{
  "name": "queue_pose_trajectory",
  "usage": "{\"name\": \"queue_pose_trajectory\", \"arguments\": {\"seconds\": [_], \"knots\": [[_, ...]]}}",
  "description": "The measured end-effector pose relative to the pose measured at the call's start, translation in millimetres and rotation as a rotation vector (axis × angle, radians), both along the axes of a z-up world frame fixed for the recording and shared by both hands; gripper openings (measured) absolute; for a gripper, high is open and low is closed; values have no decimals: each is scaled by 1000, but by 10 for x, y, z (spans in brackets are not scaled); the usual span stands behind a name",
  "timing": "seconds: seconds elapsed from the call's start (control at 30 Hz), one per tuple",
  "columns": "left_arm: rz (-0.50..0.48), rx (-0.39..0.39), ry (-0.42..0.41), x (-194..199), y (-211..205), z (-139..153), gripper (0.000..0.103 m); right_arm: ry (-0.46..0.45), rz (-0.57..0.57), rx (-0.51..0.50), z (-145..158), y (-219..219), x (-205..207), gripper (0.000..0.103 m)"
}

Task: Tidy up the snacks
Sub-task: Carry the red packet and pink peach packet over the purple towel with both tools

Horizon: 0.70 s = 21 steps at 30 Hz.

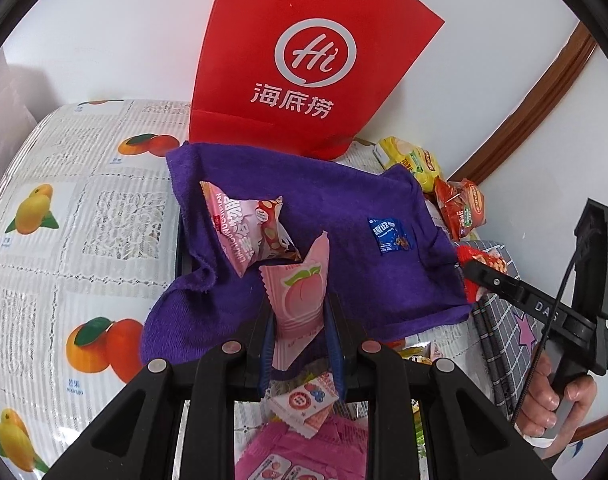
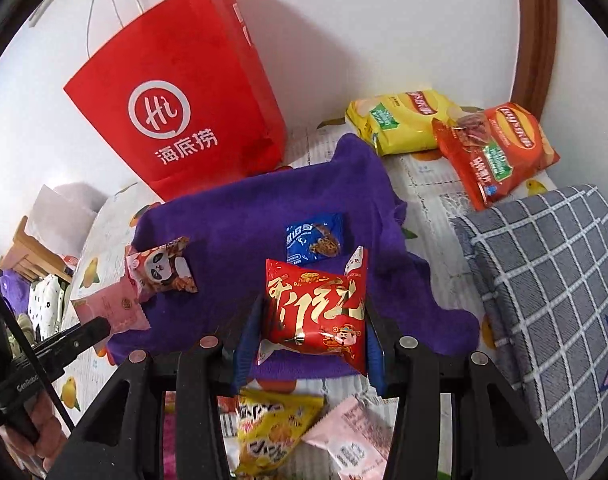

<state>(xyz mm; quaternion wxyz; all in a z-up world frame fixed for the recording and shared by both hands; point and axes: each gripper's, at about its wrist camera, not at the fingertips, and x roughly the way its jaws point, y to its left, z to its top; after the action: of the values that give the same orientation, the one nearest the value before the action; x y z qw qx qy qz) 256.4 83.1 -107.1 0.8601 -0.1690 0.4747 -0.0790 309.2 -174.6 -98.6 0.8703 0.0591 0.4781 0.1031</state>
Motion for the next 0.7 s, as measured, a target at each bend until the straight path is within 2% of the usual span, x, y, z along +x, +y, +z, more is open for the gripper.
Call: {"name": "queue_pose_trajectory", "arguments": {"seconds": [0.17,0.7], "knots": [[-19,2,17,74,-44,-63,22,9,10,-28,-153,72,115,46],[-54,-23,91,230,-105,-432,22,35,35,-19,-671,127,322,46]]}}
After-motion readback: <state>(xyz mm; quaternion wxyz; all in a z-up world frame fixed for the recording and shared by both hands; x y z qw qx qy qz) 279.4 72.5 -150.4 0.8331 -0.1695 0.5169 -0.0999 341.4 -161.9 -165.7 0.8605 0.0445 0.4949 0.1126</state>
